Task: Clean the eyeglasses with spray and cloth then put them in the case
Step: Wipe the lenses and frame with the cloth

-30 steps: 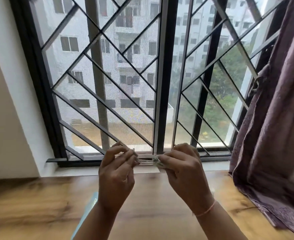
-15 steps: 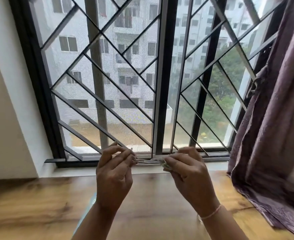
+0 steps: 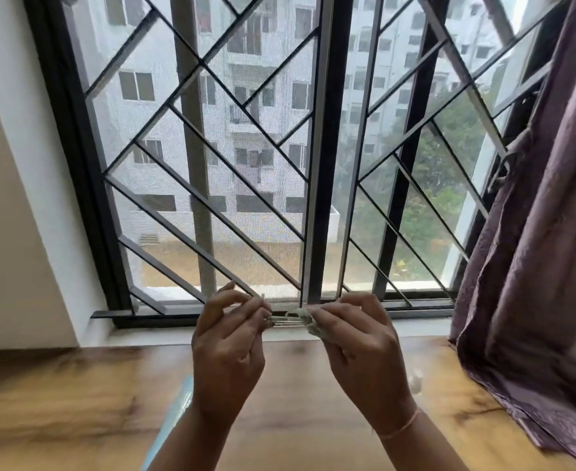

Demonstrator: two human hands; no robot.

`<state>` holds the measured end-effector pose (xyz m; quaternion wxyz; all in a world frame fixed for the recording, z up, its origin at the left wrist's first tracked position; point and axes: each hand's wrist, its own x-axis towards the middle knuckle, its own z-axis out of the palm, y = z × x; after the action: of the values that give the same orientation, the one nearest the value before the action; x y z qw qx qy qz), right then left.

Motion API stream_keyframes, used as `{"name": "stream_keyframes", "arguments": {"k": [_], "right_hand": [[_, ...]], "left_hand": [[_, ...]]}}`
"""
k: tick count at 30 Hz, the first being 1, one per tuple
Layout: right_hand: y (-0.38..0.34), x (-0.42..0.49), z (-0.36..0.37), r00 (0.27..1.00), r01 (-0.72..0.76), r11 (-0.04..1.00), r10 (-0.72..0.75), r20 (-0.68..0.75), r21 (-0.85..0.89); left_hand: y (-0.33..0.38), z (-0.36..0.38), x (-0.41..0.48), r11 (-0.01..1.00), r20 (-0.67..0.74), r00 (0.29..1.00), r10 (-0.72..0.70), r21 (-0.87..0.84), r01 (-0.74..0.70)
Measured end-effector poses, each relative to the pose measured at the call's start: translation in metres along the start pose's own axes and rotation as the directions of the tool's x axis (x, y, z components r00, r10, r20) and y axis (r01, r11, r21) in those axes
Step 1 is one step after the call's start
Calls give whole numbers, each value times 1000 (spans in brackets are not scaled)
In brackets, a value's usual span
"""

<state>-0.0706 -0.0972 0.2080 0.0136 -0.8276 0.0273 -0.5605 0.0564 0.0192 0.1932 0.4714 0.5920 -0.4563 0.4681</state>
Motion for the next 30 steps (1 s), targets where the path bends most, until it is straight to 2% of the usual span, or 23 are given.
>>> {"name": "stream_keyframes", "arguments": {"k": [10, 22, 26, 30], "right_hand": [[55, -5, -19, 998, -56, 995, 55, -6, -78], [-3, -8, 10, 1000, -2, 1000, 2, 21, 26], [-16, 4, 15, 998, 40, 999, -41, 47, 12], [-12, 2, 14, 999, 43, 999, -43, 2, 3]], "left_hand": [[-3, -4, -3, 999, -29, 999, -35, -22, 35], [3, 7, -13, 1000, 33, 999, -10, 25, 9], [9, 9, -9, 999, 4, 1000, -13, 34, 13], [7, 7, -5, 1000, -16, 1000, -2, 29, 3]]}}
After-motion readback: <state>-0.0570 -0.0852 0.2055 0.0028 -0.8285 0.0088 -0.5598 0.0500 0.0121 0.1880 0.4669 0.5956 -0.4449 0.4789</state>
